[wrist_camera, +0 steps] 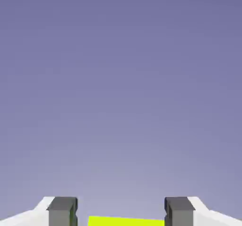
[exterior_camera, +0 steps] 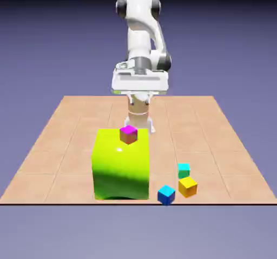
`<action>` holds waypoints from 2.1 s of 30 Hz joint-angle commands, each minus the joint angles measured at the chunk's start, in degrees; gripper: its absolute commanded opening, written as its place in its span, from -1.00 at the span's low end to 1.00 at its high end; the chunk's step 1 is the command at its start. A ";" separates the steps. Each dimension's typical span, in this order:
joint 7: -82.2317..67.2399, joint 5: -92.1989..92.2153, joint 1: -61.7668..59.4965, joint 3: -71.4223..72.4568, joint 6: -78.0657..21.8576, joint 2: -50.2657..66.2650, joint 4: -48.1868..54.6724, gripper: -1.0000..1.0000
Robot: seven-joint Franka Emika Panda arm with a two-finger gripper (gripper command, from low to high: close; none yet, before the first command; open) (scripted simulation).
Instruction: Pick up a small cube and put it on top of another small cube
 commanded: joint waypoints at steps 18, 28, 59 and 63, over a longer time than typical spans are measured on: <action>-22.49 0.08 8.90 -1.28 -16.91 37.38 22.46 0.00; -31.53 0.28 12.23 -1.59 -18.81 58.14 32.51 0.00; 16.93 5.35 -6.09 1.84 -51.44 12.73 23.08 -1.00; 22.43 2.31 -11.68 4.50 -58.03 7.09 20.57 -1.00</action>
